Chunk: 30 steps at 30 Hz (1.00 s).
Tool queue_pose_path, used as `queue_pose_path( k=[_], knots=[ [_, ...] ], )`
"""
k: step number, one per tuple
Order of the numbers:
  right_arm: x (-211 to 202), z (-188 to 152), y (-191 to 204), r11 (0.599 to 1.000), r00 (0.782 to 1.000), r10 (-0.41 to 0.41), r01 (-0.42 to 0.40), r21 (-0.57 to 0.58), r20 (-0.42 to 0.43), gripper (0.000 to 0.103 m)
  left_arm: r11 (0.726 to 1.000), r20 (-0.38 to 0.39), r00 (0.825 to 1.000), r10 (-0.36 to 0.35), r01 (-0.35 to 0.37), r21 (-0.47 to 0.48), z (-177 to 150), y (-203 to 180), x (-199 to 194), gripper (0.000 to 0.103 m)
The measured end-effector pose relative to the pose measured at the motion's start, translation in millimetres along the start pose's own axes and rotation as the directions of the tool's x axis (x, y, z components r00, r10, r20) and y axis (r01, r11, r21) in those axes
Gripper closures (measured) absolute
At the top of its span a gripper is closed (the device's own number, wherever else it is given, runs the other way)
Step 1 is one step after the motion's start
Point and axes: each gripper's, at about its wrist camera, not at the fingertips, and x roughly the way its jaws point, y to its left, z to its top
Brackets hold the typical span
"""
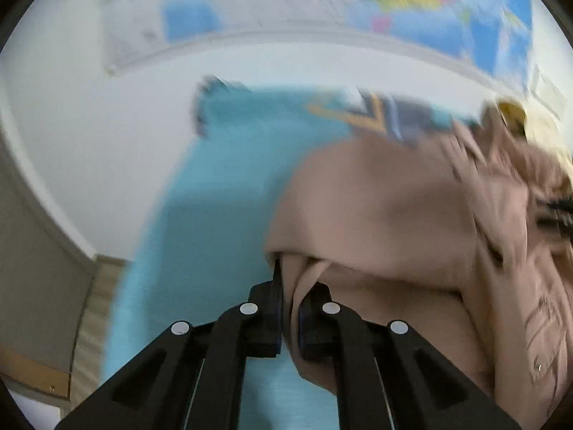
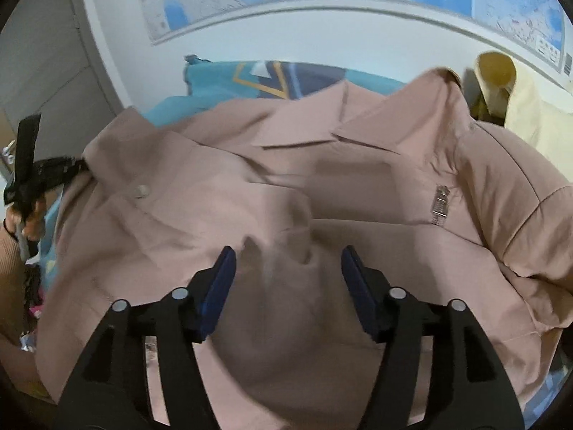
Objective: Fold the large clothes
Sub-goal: 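Smooth the jacket body with the left gripper while the right gripper releases it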
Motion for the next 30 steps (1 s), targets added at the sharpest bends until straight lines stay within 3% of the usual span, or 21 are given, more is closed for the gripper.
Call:
queue_pose_path(
  k=[3,6,8,9,10,13,15,17,18,20,22,26,28,30],
  knots=[
    [-8,1,5,0.999,0.999,0.044,-0.044,0.012,0.017,0.038,1.0,0.112,0.994,-0.014,0.014,-0.002,15,0,-46,0.098],
    [-13,3,7,0.996,0.996,0.083,-0.084,0.03,0.031,0.036,0.99,0.256,0.957,-0.139,0.124,0.072,31,-24,-106,0.094],
    [-16,3,11,0.995,0.995,0.093,-0.094,0.018,0.04,0.034,0.976,0.343,0.922,-0.179,0.123,0.179,33,-49,-136,0.066],
    [-18,3,15,0.995,0.994,0.1,-0.1,0.003,0.046,0.03,0.969,0.353,0.916,-0.189,0.116,0.219,33,-59,-141,0.06],
    [-20,2,18,0.995,0.993,0.103,-0.102,-0.007,0.05,0.029,0.956,0.337,0.919,-0.206,0.115,0.27,32,-73,-138,0.054],
    [-24,-3,24,0.992,0.991,0.128,-0.127,-0.018,0.049,0.028,0.938,0.231,0.945,-0.23,0.152,0.312,28,-96,-112,0.054],
    [-24,-7,24,0.99,0.989,0.144,-0.144,-0.007,0.04,0.027,0.933,0.157,0.953,-0.257,0.203,0.298,20,-106,-88,0.054],
    [-24,-12,24,0.988,0.988,0.153,-0.153,0.0,0.031,0.026,0.94,0.119,0.962,-0.244,0.205,0.272,12,-106,-69,0.054],
    [-22,-13,24,0.988,0.988,0.155,-0.156,0.003,0.022,0.026,0.947,0.103,0.97,-0.219,0.187,0.26,9,-107,-60,0.055],
    [-24,-17,23,0.988,0.988,0.154,-0.154,0.005,0.016,0.026,0.955,0.091,0.974,-0.208,0.182,0.236,7,-105,-50,0.073],
    [-28,-21,21,0.986,0.986,0.163,-0.164,0.014,0.02,0.026,0.959,0.111,0.969,-0.221,0.196,0.206,18,-103,-50,0.082],
    [-39,-25,14,0.986,0.986,0.158,-0.16,0.04,0.05,0.026,0.931,0.189,0.934,-0.303,0.248,0.268,46,-131,-70,0.077],
    [-46,-28,8,0.984,0.985,0.159,-0.164,0.068,0.07,0.026,0.89,0.147,0.91,-0.387,0.327,0.318,53,-160,-70,0.068],
    [-53,-30,3,0.983,0.985,0.152,-0.16,0.089,0.085,0.025,0.832,0.026,0.89,-0.454,0.414,0.369,53,-201,-52,0.057]
  ],
)
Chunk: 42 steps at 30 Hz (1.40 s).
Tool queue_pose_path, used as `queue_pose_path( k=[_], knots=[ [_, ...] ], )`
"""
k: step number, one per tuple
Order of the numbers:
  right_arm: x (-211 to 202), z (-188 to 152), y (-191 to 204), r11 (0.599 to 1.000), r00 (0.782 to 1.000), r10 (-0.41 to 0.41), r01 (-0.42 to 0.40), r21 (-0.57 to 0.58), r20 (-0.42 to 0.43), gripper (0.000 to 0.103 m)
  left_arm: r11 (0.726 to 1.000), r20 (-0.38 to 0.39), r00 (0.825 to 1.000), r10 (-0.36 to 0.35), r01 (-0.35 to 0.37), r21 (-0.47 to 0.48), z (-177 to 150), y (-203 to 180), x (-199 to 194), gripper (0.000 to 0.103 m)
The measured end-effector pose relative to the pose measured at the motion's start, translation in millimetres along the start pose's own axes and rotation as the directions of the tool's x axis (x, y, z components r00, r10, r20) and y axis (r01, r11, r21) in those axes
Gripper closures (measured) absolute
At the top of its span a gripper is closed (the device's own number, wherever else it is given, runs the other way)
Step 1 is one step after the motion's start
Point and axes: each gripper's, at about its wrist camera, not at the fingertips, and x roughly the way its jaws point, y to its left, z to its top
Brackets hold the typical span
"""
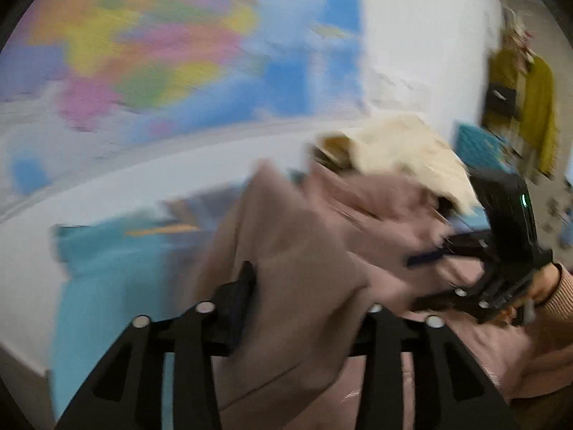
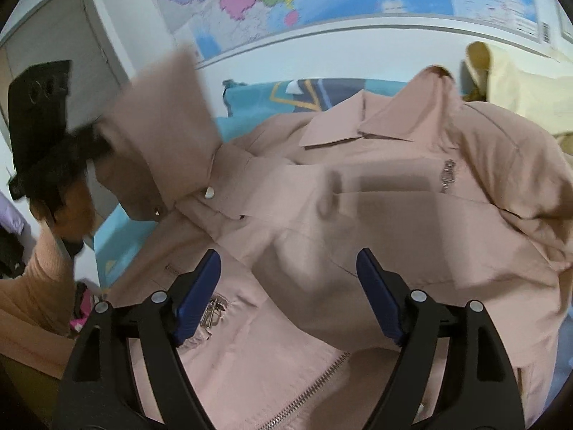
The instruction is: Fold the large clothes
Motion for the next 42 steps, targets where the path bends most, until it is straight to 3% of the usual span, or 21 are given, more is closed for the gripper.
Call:
queue_pose_path(
  k=[2,4,6,9,11,13,17,19,22,24,26,27,28,29,31,34,37,40,42],
  knots=[
    [-9,-2,-5,1.0,1.0,0.003,-0.003,0.018,0.015,0.024,0.998,-0.077,0.997,-0.004,0.009,0.067,-4,-21,29,0.045],
    [-14,-4,-8,1.0,1.0,-0.01,0.009,0.027,0.021,0.023,0.993,-0.117,0.992,0.056,-0.043,0.111,-11,-32,51,0.038],
    [-16,-6,-11,0.999,1.0,-0.005,0.004,0.036,0.018,0.023,0.977,-0.161,0.972,0.173,-0.149,0.149,-21,-34,64,0.036],
    [-18,-9,-11,0.999,1.0,0.001,-0.002,0.038,0.02,0.023,0.981,-0.105,0.981,0.16,-0.147,0.128,-26,-25,34,0.03],
    [-17,-8,-7,0.999,1.0,0.019,-0.02,0.031,0.022,0.023,0.987,0.001,0.991,0.133,-0.132,0.093,-25,-14,-8,0.012],
    [-15,-5,-1,0.999,0.999,0.039,-0.04,0.017,0.027,0.023,0.991,0.115,0.987,0.112,-0.119,0.058,-27,-5,-47,0.007],
    [-8,4,19,0.994,0.994,0.104,-0.103,-0.024,0.033,0.023,0.985,0.155,0.973,0.172,-0.172,-0.012,-33,12,-77,0.007],
    [-2,6,28,0.991,0.991,0.132,-0.131,-0.033,0.024,0.023,0.983,0.113,0.977,0.18,-0.175,-0.057,-44,25,-74,0.007],
    [14,5,41,0.988,0.99,0.142,-0.142,-0.063,-0.017,0.023,0.978,-0.028,0.992,0.127,-0.129,-0.165,-71,54,-51,0.007],
    [26,3,47,0.987,0.988,0.142,-0.146,-0.071,-0.053,0.023,0.955,-0.166,0.982,0.087,-0.129,-0.266,-97,74,-25,0.007],
    [32,0,47,0.987,0.987,0.144,-0.148,-0.063,-0.069,0.023,0.938,-0.223,0.975,-0.015,-0.064,-0.34,-116,82,-9,0.007],
    [34,-1,46,0.987,0.986,0.146,-0.15,-0.056,-0.075,0.023,0.933,-0.229,0.973,-0.03,-0.055,-0.356,-119,82,-5,0.009],
    [33,-2,44,0.988,0.987,0.143,-0.147,-0.051,-0.074,0.023,0.933,-0.212,0.977,-0.035,-0.044,-0.356,-119,80,-5,0.028],
    [32,-3,42,0.988,0.987,0.141,-0.144,-0.048,-0.072,0.023,0.936,-0.182,0.982,-0.043,-0.025,-0.351,-116,76,-8,0.054],
    [22,-3,34,0.991,0.99,0.131,-0.133,-0.032,-0.052,0.023,0.942,-0.158,0.987,-0.031,-0.024,-0.335,-102,69,-13,0.081],
    [2,-4,21,0.993,0.993,0.115,-0.115,-0.002,-0.008,0.023,0.967,-0.06,0.998,-0.024,0.008,-0.255,-68,43,-32,0.085],
    [-20,-6,7,0.995,0.995,0.095,-0.096,0.028,0.042,0.023,0.98,0.045,0.992,-0.116,0.122,-0.156,-25,4,-42,0.085],
    [-43,-10,-2,0.994,0.992,0.091,-0.096,0.052,0.087,0.023,0.978,0.063,0.98,-0.19,0.195,-0.081,4,-29,-32,0.085],
    [-57,-14,-3,0.994,0.99,0.089,-0.094,0.048,0.11,0.021,0.968,0.061,0.967,-0.247,0.248,-0.019,21,-51,-18,0.077]
  ],
)
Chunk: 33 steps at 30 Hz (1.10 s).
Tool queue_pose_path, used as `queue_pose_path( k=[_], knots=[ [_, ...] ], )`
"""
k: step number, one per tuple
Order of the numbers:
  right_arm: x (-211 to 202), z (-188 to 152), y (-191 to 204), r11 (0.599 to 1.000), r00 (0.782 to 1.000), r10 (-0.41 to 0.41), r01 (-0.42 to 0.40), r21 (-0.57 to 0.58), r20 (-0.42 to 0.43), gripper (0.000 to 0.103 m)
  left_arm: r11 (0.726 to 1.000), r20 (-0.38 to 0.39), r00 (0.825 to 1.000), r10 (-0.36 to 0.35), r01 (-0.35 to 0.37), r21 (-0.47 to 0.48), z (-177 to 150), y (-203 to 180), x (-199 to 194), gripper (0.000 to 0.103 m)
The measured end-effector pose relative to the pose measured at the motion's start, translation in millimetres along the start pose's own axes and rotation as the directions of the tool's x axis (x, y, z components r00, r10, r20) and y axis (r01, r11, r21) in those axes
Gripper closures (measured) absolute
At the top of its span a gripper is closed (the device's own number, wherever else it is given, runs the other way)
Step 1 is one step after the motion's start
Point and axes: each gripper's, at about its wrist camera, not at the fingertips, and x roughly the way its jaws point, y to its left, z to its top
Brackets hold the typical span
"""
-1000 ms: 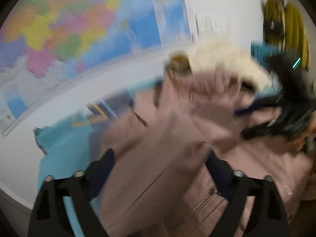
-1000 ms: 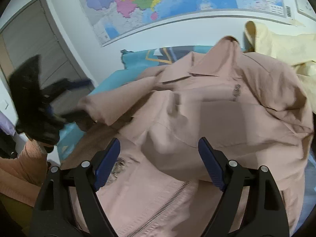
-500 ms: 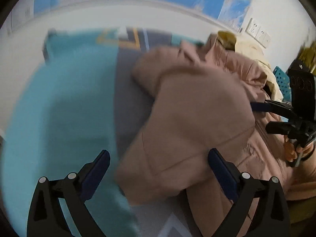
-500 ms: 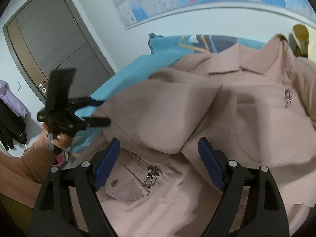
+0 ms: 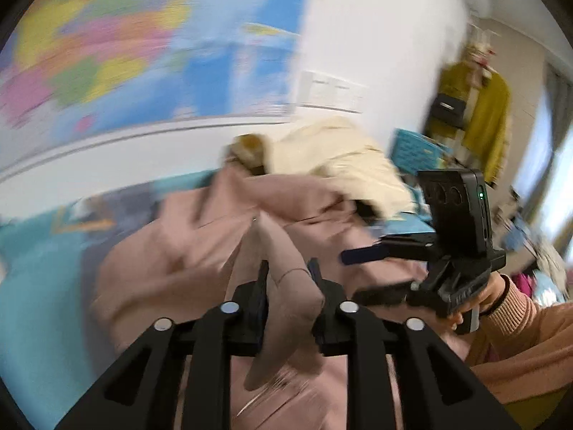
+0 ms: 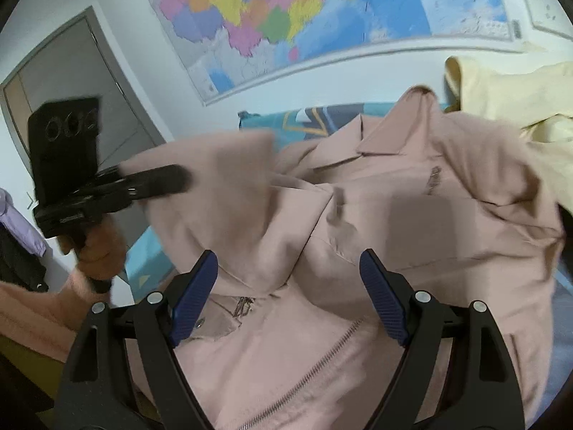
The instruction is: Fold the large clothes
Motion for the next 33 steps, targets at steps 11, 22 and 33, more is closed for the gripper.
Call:
queue_pose_path(
  k=[11,22,33],
  knots=[
    [-32,-27,-6,0.999,0.999,-0.02,0.019,0.039,0.027,0.016,0.995,-0.072,0.993,0.094,-0.094,-0.009,-3,8,41,0.007],
    [-2,-26,-25,0.995,0.992,-0.093,0.096,0.041,-0.081,0.092,0.943,-0.134,0.944,0.302,-0.316,-0.1,-64,62,14,0.007],
    [-70,16,-107,0.957,0.973,-0.208,0.182,0.225,0.098,0.094,0.898,-0.31,0.855,0.415,-0.439,-0.007,-105,84,50,0.062]
  ],
)
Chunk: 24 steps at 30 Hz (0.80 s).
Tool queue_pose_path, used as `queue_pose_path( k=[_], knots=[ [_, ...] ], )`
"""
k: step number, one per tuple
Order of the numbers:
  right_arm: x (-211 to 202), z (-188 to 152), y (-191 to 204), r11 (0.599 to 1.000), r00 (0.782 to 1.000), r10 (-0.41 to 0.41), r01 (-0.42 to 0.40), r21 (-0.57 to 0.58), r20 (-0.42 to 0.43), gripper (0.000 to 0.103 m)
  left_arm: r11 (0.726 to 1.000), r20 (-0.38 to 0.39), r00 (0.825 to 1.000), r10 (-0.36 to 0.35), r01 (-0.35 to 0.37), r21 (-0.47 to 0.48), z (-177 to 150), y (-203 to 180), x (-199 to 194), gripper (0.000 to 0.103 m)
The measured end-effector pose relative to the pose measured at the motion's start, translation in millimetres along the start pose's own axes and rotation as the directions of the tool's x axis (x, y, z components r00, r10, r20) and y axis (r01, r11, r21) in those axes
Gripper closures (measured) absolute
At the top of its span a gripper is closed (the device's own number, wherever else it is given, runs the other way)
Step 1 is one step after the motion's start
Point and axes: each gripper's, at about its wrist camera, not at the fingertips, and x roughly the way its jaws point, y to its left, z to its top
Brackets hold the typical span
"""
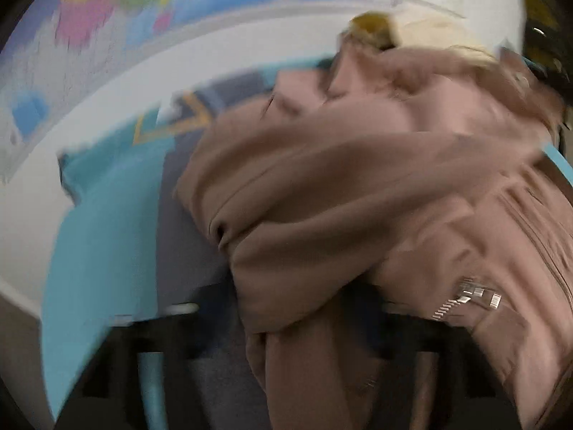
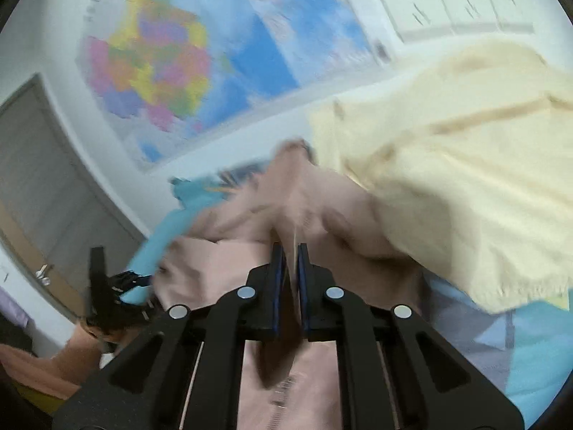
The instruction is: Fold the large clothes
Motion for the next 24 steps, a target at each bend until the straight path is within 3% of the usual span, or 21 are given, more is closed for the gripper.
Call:
queue_pose_path(
  k=[2,5,7,8,9,10,11,13,16,17,18,19,22,24],
  knots=[
    [18,-10,-15,0.999,0.998,-0.007,0.009,0.042,-0.06,0.094,0.997,0.018,1.0,-0.017,0.018,-0.071,-2,16,-2,0.081],
    [31,-25,-25,0.998,0.994,-0.013,0.02,0.065,-0.111,0.094,0.986,0.054,0.997,-0.052,0.06,-0.157,-13,43,-17,0.084],
    [28,-28,-24,0.998,0.994,0.011,-0.003,0.067,-0.111,0.089,0.985,0.05,0.998,-0.03,0.038,-0.167,-21,49,-22,0.083],
    [26,-28,-24,0.998,0.994,0.011,-0.005,0.063,-0.107,0.073,0.988,0.033,0.999,-0.01,0.015,-0.157,-25,49,-22,0.076],
    [24,-28,-21,0.999,0.994,0.015,-0.01,0.052,-0.107,0.044,0.992,0.016,1.0,0.019,-0.017,-0.123,-29,44,-24,0.068],
    [21,-30,-18,0.999,0.995,0.019,-0.015,0.036,-0.098,0.033,0.994,0.011,0.998,0.063,-0.062,-0.086,-32,37,-27,0.054],
    [17,-31,-13,1.0,0.996,0.015,-0.014,0.015,-0.087,0.027,0.994,0.028,0.996,0.081,-0.079,-0.07,-33,34,-33,0.051],
    [18,-35,-4,1.0,0.993,0.016,-0.019,-0.025,-0.119,0.027,0.997,0.087,0.996,0.028,-0.022,-0.068,-34,35,-50,0.044],
    [36,-44,5,0.996,0.982,-0.044,0.029,-0.083,-0.184,0.029,0.997,0.201,0.979,-0.034,0.046,-0.058,-28,32,-78,0.028],
    [43,-48,7,0.994,0.978,-0.065,0.046,-0.096,-0.201,0.044,0.998,0.227,0.973,-0.03,0.041,-0.043,-23,27,-83,0.026],
    [50,-51,6,0.993,0.971,-0.073,0.049,-0.11,-0.227,0.075,0.999,0.232,0.972,-0.028,0.036,-0.032,-19,24,-83,0.025],
    [54,-53,6,0.991,0.967,-0.081,0.053,-0.119,-0.24,0.086,0.999,0.226,0.974,-0.029,0.035,-0.02,-14,18,-79,0.025],
    [47,-46,14,0.983,0.977,-0.102,0.071,-0.168,-0.188,0.088,0.999,0.196,0.979,-0.049,0.052,-0.011,-4,10,-65,0.025],
    [35,-33,20,0.97,0.982,-0.153,0.127,-0.208,-0.114,0.089,0.998,0.184,0.981,-0.056,0.057,-0.003,0,6,-58,0.025]
  ],
)
